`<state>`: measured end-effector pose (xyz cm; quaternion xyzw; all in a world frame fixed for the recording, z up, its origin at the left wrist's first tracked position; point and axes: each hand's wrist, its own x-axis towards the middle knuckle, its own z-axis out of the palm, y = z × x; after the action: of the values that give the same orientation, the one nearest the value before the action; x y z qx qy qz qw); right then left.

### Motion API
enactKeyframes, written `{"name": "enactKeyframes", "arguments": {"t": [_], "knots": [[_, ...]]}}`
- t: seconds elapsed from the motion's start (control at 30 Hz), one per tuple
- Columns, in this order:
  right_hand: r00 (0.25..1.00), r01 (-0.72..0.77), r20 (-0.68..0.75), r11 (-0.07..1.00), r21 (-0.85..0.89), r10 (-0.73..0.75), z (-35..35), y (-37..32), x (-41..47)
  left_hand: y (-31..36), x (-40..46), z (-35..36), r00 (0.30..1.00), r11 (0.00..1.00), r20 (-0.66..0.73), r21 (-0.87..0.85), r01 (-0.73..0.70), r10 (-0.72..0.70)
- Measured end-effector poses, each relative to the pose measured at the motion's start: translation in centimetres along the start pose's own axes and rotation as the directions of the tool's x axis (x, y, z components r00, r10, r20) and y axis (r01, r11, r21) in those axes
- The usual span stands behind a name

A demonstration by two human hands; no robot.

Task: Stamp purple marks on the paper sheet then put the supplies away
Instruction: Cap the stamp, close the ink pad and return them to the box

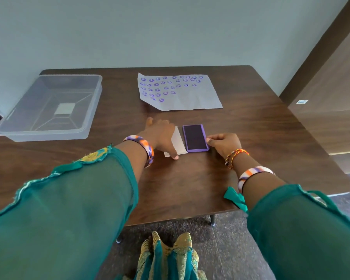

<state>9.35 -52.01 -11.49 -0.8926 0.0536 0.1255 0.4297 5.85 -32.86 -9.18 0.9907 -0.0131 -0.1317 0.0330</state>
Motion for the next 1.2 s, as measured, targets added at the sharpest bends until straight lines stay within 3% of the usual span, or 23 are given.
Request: {"name": "enactKeyframes", "arguments": {"t": [0.33,0.53,1.0,1.2], "knots": [[0.999,-0.006,0.040,1.000,-0.021,0.007,-0.2,-0.1,0.3,1.2,1.5,-1.3,0.997,0.973,-0.057,-0.224,-0.058,0.046],[0.999,-0.018,0.047,1.000,-0.023,0.019,-0.3,0.1,0.5,2.4,2.6,-0.8,0.995,0.978,0.066,-0.203,-0.054,0.068],[0.997,-0.044,0.066,0.999,0.013,0.043,-0.3,-0.2,0.6,3.4,3.9,-1.7,0.992,0.975,0.033,-0.190,-0.113,0.121],[0.995,-0.063,0.079,0.998,0.003,0.063,-0.4,-0.5,0.6,3.2,4.2,-1.3,0.990,0.980,0.103,-0.188,-0.072,0.093]]}}
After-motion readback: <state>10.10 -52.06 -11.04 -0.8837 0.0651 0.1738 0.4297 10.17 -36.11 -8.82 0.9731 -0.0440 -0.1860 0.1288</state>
